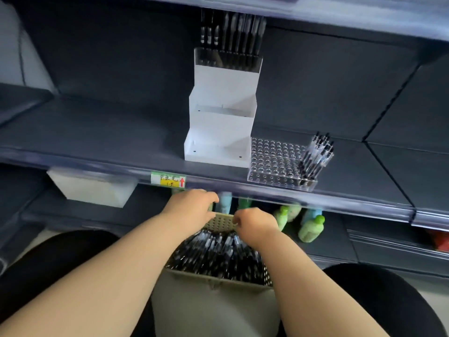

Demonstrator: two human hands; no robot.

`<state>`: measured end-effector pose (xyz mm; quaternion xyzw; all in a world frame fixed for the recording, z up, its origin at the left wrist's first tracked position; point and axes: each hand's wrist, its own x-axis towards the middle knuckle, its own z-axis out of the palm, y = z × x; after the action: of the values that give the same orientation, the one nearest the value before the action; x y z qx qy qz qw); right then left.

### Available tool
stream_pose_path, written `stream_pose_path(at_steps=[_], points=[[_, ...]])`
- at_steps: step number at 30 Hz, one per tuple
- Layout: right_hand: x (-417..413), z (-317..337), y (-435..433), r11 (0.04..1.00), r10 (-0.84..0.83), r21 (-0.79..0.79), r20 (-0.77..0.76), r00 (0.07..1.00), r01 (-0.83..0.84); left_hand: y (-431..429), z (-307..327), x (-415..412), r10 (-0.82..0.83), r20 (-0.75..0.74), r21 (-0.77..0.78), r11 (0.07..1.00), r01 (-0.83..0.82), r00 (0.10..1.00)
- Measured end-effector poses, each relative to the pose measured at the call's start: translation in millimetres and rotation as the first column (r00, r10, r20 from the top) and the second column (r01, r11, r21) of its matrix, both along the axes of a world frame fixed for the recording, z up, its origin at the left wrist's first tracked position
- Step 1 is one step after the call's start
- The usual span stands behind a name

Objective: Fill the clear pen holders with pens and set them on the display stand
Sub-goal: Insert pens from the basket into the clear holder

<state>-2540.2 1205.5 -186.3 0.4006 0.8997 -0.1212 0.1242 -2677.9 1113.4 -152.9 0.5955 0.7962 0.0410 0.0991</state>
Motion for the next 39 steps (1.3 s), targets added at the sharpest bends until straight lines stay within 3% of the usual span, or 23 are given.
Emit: stream_pose_path(at_steps=[10,15,24,27,31,39], points=[[5,-78,-38,0.942,-0.238,-0.221,0.086,0.968,0.251,0,-56,-4,0.040,0.015,-0.217,0.976,-0.036,0.999],[5,-89,-26,0.904,-0.369,-0.197,0.090,0.925,0.380,14,-81,-4,0.077,0.012,-0.314,0.947,-0.069,0.997],[4,-119,-8,0.836,-0.502,-0.213,0.073,0.862,0.505,37,-141,14,0.202,0.143,-0.387,0.912,-0.133,0.969],[1,-130,-5,0.821,-0.533,-0.210,0.050,0.845,0.530,38,-166,25,0.247,0.190,-0.307,0.934,-0.182,0.950],[-1,-140,1,0.795,-0.575,-0.204,0.045,0.817,0.571,42,-188,36,0.224,0.103,-0.221,0.955,-0.198,0.969],[-13,-145,14,0.709,-0.632,-0.341,0.081,0.771,0.617,64,-194,43,0.365,0.126,-0.383,0.875,-0.294,0.922]])
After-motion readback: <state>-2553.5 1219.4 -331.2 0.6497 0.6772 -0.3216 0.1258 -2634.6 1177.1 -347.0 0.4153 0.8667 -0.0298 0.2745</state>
